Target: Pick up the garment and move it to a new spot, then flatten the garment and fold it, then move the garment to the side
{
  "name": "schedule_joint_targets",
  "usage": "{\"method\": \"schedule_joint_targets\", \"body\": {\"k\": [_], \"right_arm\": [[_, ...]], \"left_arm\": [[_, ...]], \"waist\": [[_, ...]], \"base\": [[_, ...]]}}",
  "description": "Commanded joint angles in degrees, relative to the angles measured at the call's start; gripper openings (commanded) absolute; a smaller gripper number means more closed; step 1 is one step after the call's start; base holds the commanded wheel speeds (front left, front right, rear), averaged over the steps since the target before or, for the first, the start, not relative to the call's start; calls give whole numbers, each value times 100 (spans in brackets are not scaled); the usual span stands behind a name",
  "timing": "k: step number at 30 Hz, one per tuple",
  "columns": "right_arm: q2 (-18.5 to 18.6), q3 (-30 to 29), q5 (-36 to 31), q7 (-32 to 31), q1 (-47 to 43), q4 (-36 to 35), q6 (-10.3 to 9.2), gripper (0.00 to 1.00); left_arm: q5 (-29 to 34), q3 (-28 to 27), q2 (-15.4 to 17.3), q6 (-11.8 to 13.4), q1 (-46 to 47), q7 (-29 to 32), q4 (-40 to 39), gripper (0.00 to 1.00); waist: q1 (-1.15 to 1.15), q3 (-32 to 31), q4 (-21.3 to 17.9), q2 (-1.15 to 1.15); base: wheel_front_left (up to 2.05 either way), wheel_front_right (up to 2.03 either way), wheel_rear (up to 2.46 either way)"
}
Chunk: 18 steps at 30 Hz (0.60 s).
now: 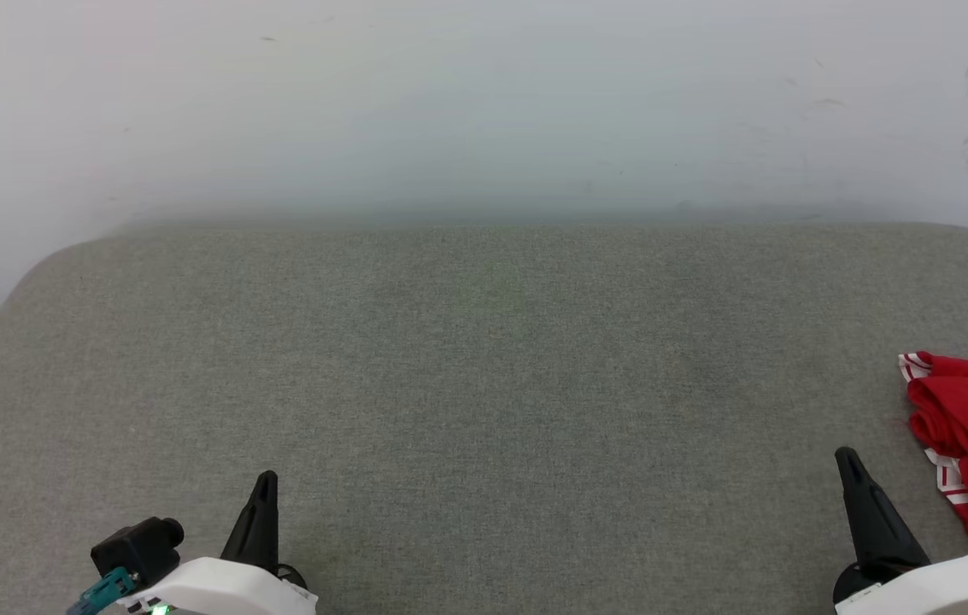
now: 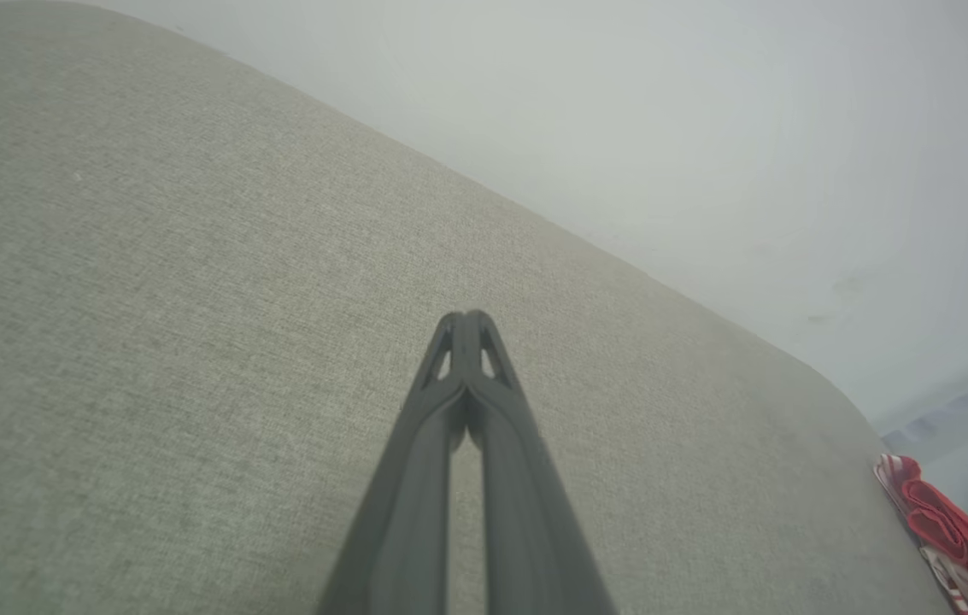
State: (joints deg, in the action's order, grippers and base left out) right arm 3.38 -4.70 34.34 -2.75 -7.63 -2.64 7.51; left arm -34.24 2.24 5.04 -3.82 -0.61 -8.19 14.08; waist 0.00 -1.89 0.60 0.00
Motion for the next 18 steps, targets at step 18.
{"method": "schedule_joint_targets", "body": {"k": [18], "right_arm": [[85,28,1663,-39,486,390,-1,0]], "left_arm": [[-1585,-257,-49,-123,320,398,-74,0]], "waist": [[0,38,-11,0]], "base": [[0,0,0]]}}
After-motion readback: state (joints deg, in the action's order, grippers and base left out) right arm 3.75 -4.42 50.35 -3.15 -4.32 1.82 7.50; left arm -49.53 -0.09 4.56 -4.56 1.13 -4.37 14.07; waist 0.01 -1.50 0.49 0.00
